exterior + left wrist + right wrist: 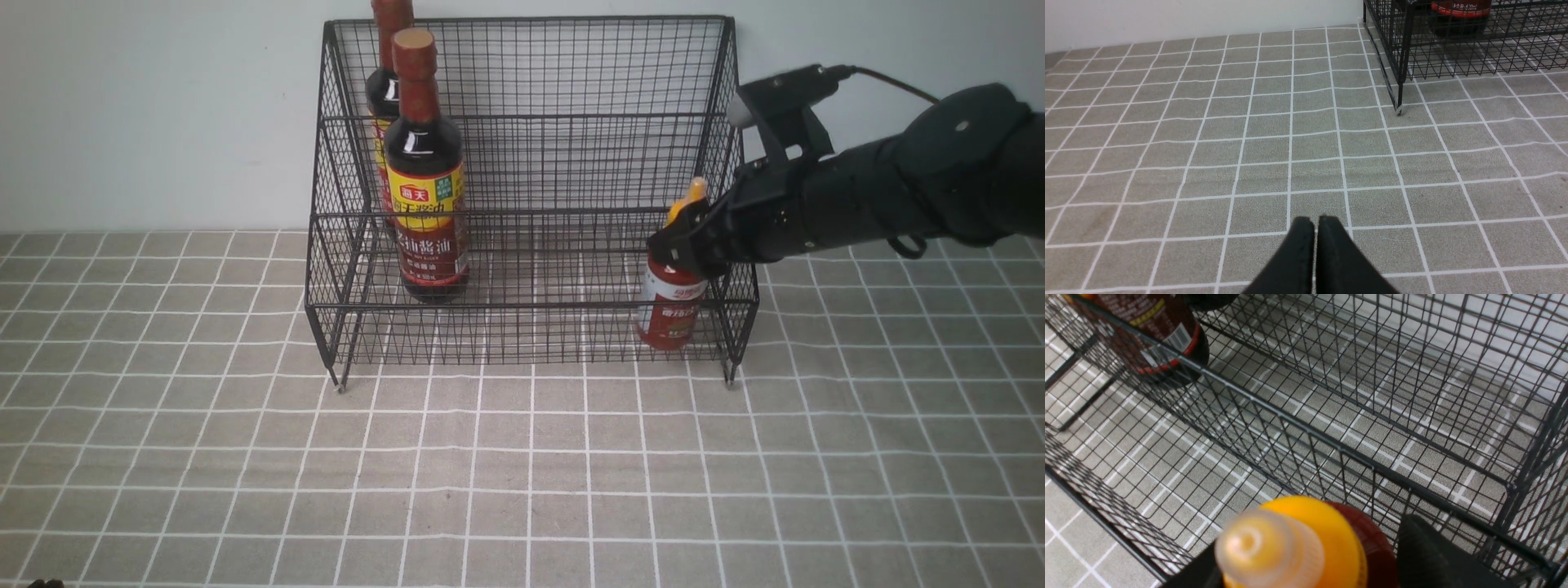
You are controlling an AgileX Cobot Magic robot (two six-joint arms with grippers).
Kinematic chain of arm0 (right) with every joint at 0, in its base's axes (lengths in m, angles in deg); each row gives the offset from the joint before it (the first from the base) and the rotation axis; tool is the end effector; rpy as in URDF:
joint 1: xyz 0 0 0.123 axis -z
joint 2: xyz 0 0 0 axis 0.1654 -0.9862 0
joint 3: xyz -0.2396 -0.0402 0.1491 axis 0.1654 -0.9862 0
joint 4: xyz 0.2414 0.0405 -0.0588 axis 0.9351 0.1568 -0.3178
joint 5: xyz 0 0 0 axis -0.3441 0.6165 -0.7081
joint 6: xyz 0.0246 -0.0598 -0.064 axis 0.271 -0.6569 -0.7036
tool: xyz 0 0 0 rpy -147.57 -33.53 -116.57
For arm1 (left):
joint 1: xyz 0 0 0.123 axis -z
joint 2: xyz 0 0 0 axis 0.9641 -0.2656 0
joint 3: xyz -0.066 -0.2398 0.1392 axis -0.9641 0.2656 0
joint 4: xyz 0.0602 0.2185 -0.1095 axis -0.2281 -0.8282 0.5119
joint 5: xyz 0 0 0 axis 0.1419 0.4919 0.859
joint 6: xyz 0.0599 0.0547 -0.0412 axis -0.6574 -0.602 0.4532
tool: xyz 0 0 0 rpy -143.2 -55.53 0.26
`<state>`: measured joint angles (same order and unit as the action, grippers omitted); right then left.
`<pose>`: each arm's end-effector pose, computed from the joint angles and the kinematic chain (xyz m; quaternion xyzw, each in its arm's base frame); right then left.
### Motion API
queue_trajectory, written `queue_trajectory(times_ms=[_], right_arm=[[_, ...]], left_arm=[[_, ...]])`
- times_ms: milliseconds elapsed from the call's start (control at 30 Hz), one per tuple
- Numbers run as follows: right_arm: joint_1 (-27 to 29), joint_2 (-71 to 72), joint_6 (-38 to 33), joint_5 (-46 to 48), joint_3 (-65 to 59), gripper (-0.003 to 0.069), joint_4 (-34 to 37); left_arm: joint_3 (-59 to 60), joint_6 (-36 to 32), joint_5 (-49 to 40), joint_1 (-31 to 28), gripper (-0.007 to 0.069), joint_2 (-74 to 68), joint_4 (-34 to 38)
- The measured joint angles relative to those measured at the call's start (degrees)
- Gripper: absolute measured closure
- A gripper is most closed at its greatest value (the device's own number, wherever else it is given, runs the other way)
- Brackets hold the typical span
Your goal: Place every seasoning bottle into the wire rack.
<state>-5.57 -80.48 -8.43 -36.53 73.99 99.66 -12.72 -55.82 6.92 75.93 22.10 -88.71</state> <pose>0.3776 0.1403 0.2414 -0.2571 0.8730 0.2161 0.3537 0.0526 -0.0018 0.1707 0.0307 0.8050 0.0051 0.5924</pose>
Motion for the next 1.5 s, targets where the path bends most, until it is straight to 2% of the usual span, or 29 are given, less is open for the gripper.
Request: queue_trajectory(times_ms=[167,367,433,500,567,600,667,733,833,967,1133,1200,1333,1500], right_arm=[[0.0,1.9,-0.3,1.0,0.0,0.0164,0.8],[0.1,9.6,0.8,1.6,0.1,0.0176,1.5],[0.2,14.0,4.4,2.9,0.1,0.0237,1.4],[0.2,18.6,7.1,3.3,0.1,0.0333,-0.1],[0.2,25.5,9.4,3.3,0.1,0.0489,-3.8],[0.2,27.2,10.0,3.3,0.2,0.0543,-5.5],[0.2,31.8,12.5,3.4,0.2,0.0616,-9.1],[0.2,37.1,17.2,3.8,0.3,0.0649,-13.2],[0.2,43.3,26.1,5.1,0.4,0.0664,-20.8],[0.2,54.0,46.6,10.5,-0.4,0.0669,-37.0],[0.2,65.0,60.7,13.1,-9.6,0.0669,-50.9],[0.3,69.7,64.6,13.1,-15.6,0.0669,-53.3],[0.3,76.6,67.6,11.3,-24.8,0.0669,-53.5],[0.3,83.8,68.8,4.2,-34.2,0.0669,-49.3]], left_arm=[[0.0,0.0,0.0,0.0,0.0631,0.0,0.0],[0.0,0.0,0.0,0.0,0.0631,0.0,0.0],[0.0,0.0,0.0,0.0,0.0631,0.0,0.0],[0.0,0.0,0.0,0.0,0.0631,0.0,0.0],[0.0,0.0,0.0,0.0,0.0631,0.0,0.0],[0.0,0.0,0.0,0.0,0.0631,0.0,0.0],[0.0,0.0,0.0,0.0,0.0631,0.0,0.0],[0.0,0.0,0.0,0.0,0.0631,0.0,0.0],[0.0,0.0,0.0,0.0,0.0631,0.0,0.0],[0.0,0.0,0.0,0.0,0.0631,0.0,0.0],[0.0,0.0,0.0,0.0,0.0631,0.0,0.0],[0.0,0.0,0.0,0.0,0.0631,0.0,0.0],[0.0,0.0,0.0,0.0,0.0631,0.0,0.0],[0.0,0.0,0.0,0.0,0.0631,0.0,0.0]])
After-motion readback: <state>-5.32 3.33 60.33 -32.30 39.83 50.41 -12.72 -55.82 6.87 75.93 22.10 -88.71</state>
